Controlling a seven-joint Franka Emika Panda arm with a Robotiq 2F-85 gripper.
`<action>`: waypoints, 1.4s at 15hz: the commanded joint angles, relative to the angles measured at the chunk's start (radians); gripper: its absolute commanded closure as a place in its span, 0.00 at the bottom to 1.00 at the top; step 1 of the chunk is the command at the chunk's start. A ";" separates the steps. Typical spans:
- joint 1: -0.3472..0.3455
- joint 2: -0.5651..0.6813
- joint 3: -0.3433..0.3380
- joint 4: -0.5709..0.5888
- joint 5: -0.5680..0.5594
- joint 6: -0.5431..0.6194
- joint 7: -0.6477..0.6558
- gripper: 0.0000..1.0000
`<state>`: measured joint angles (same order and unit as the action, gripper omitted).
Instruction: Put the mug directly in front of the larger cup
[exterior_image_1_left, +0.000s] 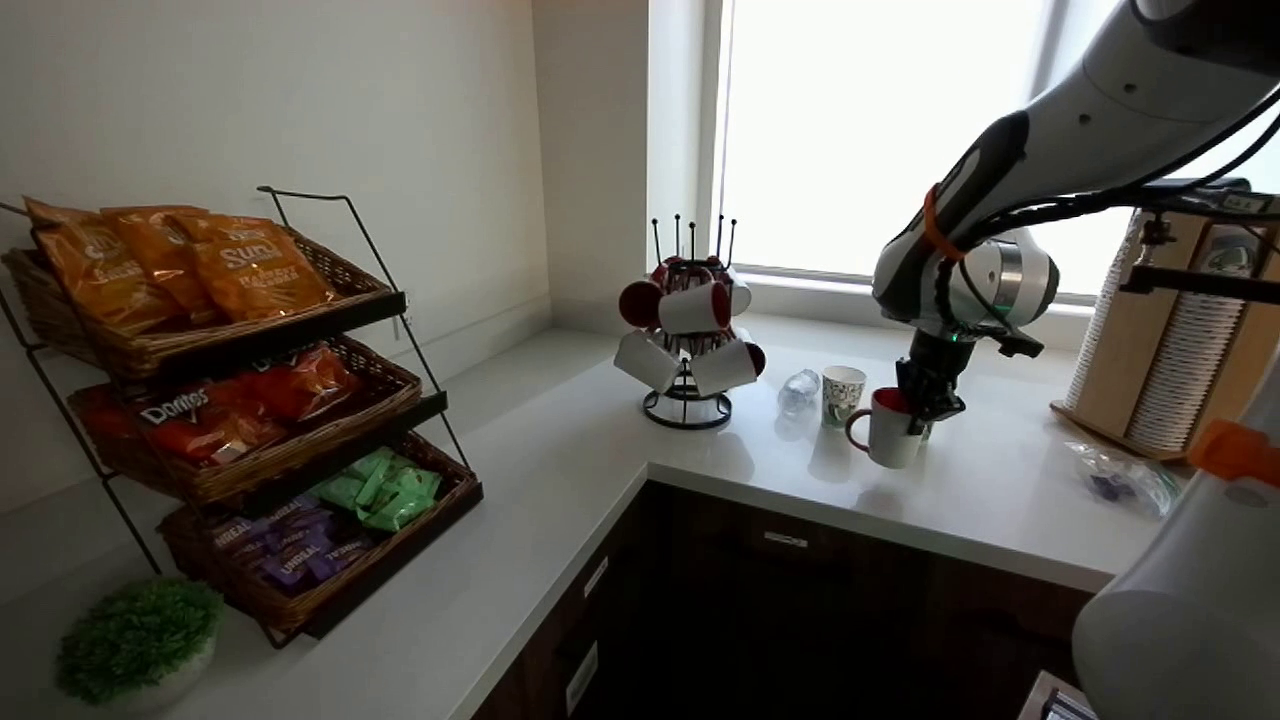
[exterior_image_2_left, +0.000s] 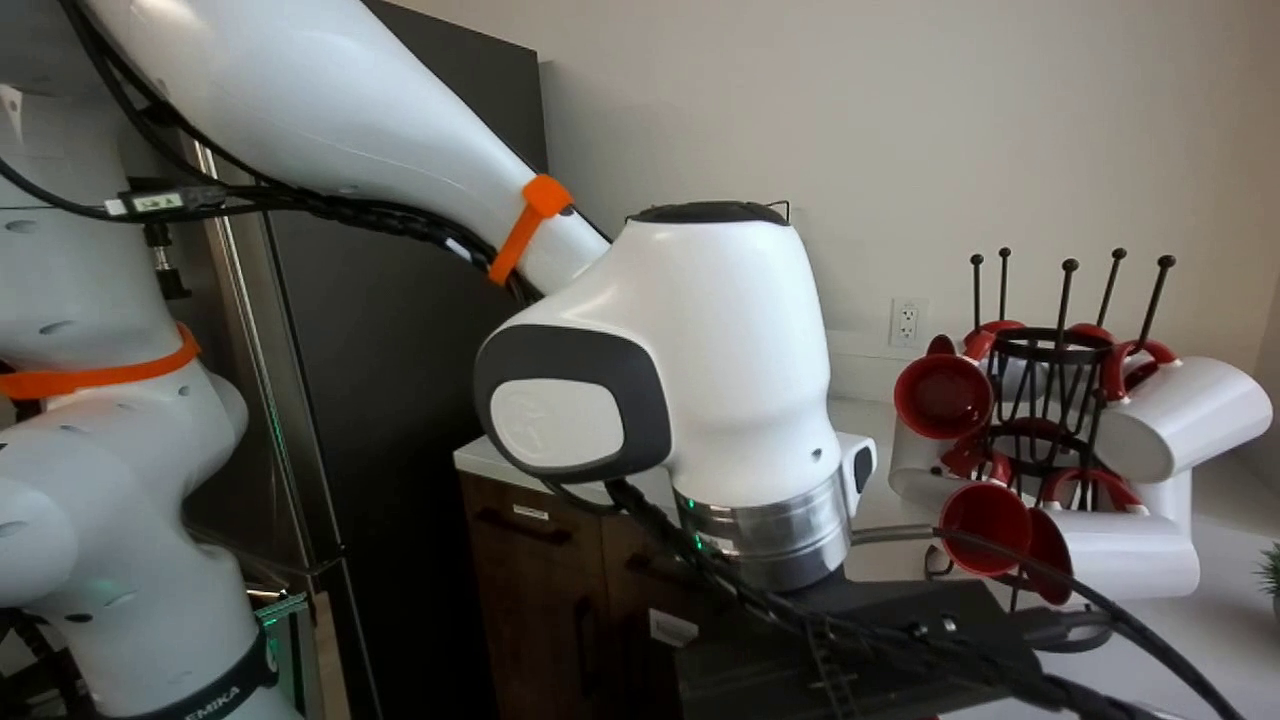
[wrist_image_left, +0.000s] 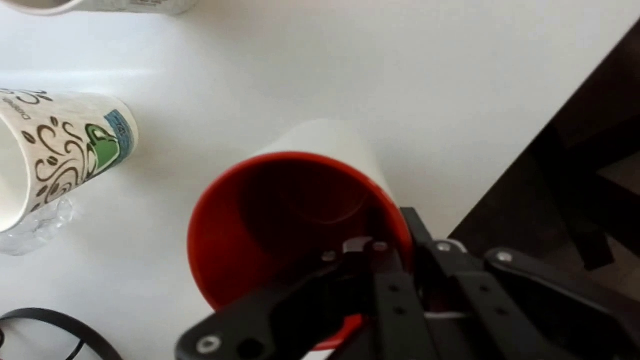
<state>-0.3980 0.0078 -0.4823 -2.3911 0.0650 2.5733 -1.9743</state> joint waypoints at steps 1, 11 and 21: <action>-0.035 0.068 0.019 0.033 0.060 0.088 -0.212 0.97; -0.140 0.167 0.113 0.121 0.258 0.030 -0.318 0.97; -0.200 0.215 0.161 0.157 0.247 0.006 -0.329 0.97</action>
<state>-0.5693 0.2065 -0.3407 -2.2563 0.2851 2.5803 -2.2128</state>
